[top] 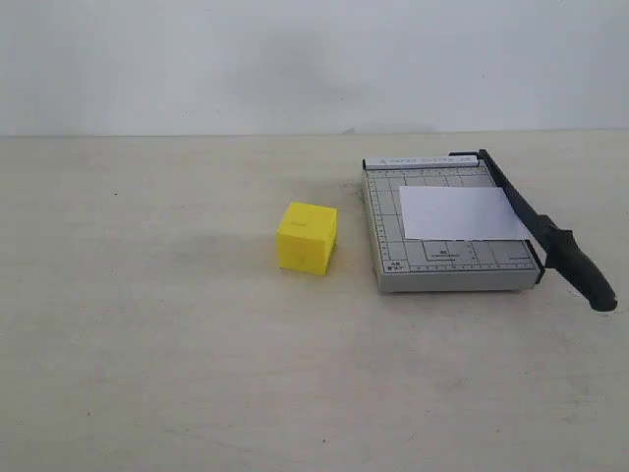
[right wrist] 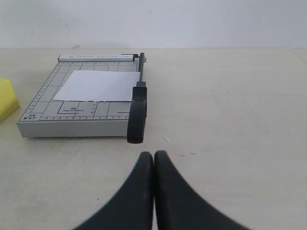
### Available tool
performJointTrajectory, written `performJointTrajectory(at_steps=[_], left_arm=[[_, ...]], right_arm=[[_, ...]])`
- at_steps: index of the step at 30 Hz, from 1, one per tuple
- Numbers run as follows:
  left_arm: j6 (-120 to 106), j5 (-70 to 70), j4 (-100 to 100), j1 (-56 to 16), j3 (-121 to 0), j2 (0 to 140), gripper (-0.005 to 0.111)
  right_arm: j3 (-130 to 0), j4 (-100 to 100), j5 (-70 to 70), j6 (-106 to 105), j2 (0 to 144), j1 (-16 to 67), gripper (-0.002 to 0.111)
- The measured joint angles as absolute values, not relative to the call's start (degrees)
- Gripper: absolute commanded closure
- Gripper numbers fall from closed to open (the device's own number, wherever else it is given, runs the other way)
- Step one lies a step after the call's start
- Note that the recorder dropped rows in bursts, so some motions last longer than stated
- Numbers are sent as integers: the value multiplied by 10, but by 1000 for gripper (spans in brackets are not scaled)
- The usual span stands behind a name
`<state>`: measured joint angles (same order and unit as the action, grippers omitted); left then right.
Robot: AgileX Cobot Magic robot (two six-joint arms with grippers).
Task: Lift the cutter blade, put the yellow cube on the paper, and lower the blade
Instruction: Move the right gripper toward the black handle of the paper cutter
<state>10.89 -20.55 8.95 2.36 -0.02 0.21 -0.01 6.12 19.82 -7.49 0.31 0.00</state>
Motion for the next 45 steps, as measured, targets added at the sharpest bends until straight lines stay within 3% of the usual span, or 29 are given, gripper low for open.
performJointTrajectory(at_steps=[16, 26, 33, 37, 45], left_arm=[[109, -205, 90, 24, 0, 2, 102], [109, -205, 90, 24, 0, 2, 102], [109, -205, 90, 24, 0, 2, 102], [109, -205, 90, 24, 0, 2, 102], [109, -205, 90, 24, 0, 2, 102]], right_arm=[[0, 20, 126, -129, 3, 0, 109], [0, 83, -106, -8, 3, 0, 109], [1, 142, -80, 112, 13, 0, 109], [-59, 145, -63, 36, 104, 0, 109], [-273, 145, 118, -265, 461, 0, 109]])
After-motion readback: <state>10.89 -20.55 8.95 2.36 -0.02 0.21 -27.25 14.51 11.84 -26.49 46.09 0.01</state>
